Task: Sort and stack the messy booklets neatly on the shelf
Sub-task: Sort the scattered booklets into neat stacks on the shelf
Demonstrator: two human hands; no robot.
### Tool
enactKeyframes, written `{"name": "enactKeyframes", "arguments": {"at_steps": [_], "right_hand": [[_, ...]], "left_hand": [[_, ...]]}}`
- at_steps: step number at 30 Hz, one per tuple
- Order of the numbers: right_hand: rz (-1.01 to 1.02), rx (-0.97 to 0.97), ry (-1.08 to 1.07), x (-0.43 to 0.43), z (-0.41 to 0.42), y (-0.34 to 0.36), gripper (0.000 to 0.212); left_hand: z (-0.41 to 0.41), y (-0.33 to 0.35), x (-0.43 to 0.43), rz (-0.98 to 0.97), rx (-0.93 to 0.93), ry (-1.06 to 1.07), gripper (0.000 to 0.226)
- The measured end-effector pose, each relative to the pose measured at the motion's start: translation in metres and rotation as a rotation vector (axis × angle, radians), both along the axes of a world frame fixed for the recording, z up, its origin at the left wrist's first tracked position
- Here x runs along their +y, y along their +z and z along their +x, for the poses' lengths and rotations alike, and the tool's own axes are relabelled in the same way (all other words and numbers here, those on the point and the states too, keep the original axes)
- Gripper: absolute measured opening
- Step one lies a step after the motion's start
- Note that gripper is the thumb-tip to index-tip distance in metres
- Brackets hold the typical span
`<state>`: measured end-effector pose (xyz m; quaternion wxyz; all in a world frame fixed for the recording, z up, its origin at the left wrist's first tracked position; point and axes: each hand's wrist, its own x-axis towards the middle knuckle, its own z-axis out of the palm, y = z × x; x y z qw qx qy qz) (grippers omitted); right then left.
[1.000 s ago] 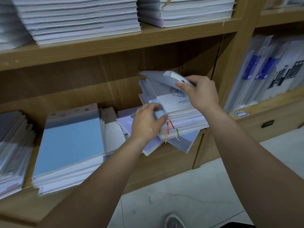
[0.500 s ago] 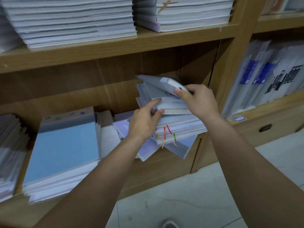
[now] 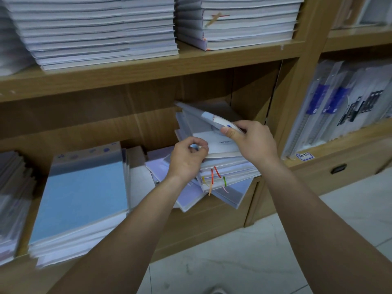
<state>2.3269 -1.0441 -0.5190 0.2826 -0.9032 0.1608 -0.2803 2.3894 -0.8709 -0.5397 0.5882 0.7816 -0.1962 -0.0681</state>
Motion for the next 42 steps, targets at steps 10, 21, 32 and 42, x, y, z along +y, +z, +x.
{"name": "enactKeyframes", "arguments": {"at_steps": [10, 21, 32, 42], "right_hand": [[-0.161, 0.142, 0.057, 0.010, 0.001, -0.023, 0.079], [-0.130, 0.176, 0.047, 0.015, 0.003, -0.025, 0.075], [-0.087, 0.445, 0.143, 0.038, -0.003, -0.015, 0.054], [-0.172, 0.566, 0.005, 0.057, 0.003, -0.017, 0.054]], "left_hand": [[-0.025, -0.013, 0.056, 0.138, 0.065, 0.072, 0.046], [-0.037, -0.014, 0.087, 0.095, 0.215, 0.017, 0.049], [-0.033, 0.011, 0.093, 0.011, 0.186, 0.121, 0.032], [-0.058, 0.049, 0.193, 0.006, 0.231, 0.139, 0.041]]}}
